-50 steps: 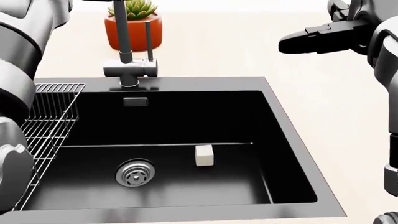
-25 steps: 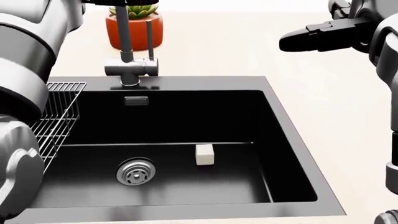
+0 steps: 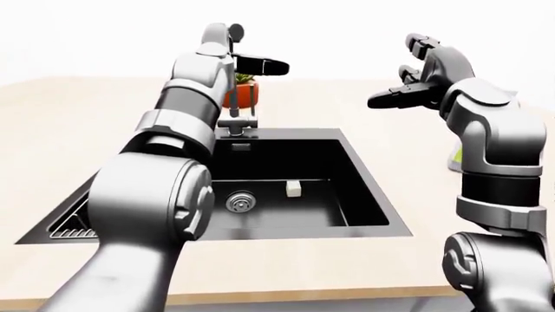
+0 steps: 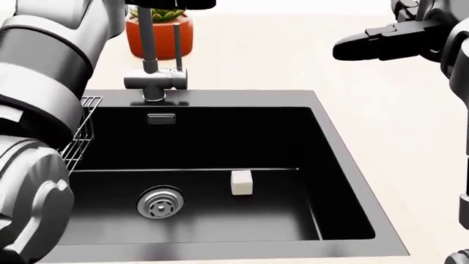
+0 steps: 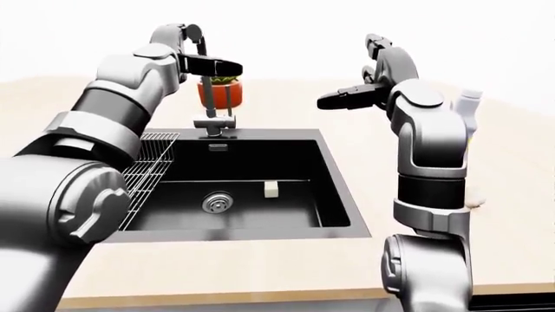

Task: Turn the sink spout to the right.

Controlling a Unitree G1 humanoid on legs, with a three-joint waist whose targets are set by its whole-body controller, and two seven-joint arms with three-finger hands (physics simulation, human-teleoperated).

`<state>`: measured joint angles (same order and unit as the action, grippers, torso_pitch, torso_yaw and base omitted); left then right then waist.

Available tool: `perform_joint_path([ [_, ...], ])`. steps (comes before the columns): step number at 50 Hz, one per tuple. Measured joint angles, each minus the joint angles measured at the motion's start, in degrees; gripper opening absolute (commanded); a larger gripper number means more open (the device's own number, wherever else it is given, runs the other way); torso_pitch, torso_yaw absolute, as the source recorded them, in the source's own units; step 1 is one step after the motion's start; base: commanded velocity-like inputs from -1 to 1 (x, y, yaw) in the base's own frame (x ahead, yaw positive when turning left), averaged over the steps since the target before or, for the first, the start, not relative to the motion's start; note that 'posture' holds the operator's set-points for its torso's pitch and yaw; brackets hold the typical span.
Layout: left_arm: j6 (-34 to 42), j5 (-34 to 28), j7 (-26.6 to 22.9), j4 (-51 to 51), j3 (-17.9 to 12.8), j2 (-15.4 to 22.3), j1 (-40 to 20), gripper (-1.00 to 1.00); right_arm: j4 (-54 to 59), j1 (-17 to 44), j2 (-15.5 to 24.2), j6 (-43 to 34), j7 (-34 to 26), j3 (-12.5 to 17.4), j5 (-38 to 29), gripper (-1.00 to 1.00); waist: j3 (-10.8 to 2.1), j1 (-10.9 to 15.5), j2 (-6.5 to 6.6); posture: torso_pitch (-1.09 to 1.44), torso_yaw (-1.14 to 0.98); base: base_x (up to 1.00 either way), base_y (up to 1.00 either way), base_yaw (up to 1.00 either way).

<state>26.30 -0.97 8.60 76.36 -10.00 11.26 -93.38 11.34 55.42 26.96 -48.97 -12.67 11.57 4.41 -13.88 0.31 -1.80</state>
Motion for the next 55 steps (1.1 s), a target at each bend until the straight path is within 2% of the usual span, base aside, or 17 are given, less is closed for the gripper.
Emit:
perform_joint_path([
  [22, -0.1, 0.1, 0.5, -0.8, 1.1, -3.2, 0.2, 1.0, -1.2, -0.9, 0.4, -0.8, 0.1, 0.4, 0.5, 1.0, 0.0, 0.1, -0.25, -0.36, 0.0, 0.0, 0.0, 0.0],
  [55, 0.7, 0.4, 0.8, -1.2, 2.1, -6.1, -0.9, 1.0, -1.4, -0.1, 0.8, -1.4, 0.2, 0.4, 0.7, 1.0, 0.05, 0.1, -0.52, -0.36, 0.0, 0.0, 0.0, 0.0],
])
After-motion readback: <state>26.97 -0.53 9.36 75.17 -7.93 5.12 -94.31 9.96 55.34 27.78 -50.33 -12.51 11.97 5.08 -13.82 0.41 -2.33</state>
